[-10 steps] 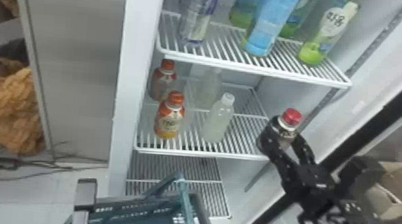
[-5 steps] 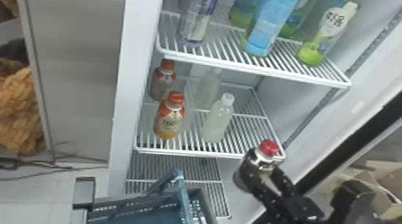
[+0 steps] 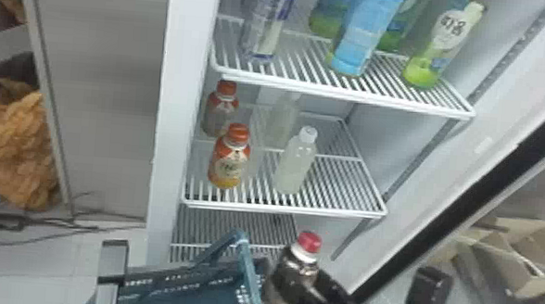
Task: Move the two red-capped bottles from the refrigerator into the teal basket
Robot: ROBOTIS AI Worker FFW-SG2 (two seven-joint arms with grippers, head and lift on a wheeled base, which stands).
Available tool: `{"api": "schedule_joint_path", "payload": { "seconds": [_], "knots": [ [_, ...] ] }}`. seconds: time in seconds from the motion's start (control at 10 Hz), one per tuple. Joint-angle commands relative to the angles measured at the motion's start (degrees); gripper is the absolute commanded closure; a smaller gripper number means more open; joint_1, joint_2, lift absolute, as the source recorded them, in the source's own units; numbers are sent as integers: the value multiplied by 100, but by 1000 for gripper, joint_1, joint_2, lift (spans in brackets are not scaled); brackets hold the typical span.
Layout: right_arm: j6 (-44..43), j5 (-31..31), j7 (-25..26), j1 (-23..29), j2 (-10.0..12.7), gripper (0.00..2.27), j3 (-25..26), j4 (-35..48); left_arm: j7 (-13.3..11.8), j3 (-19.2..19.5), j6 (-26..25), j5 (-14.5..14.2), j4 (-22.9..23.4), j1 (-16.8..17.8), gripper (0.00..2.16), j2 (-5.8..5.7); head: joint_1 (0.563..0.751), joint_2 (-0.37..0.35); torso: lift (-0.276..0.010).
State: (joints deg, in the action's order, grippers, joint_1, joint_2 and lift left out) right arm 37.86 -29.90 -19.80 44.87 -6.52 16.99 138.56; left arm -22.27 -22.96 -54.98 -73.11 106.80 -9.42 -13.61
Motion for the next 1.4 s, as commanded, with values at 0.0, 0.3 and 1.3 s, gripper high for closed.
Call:
{"api": "schedule_joint_path", "payload": {
  "seconds": [0.0, 0.3, 1.3],
  "knots": [
    [221, -255, -130, -99, -51, 624, -180, -223, 3, -1, 0, 10, 0, 0, 1128, -1, 695, -350, -228],
    [404, -220, -297, -310, -104, 521, -191, -476, 3, 11, -14, 10, 0, 0, 1128, -1, 695, -350, -228],
    [-3983, 1208, 617, 111, 142, 177, -214, -462, 3, -12, -28, 10, 0, 0, 1128, -1, 695, -350, -228]
  ]
}}
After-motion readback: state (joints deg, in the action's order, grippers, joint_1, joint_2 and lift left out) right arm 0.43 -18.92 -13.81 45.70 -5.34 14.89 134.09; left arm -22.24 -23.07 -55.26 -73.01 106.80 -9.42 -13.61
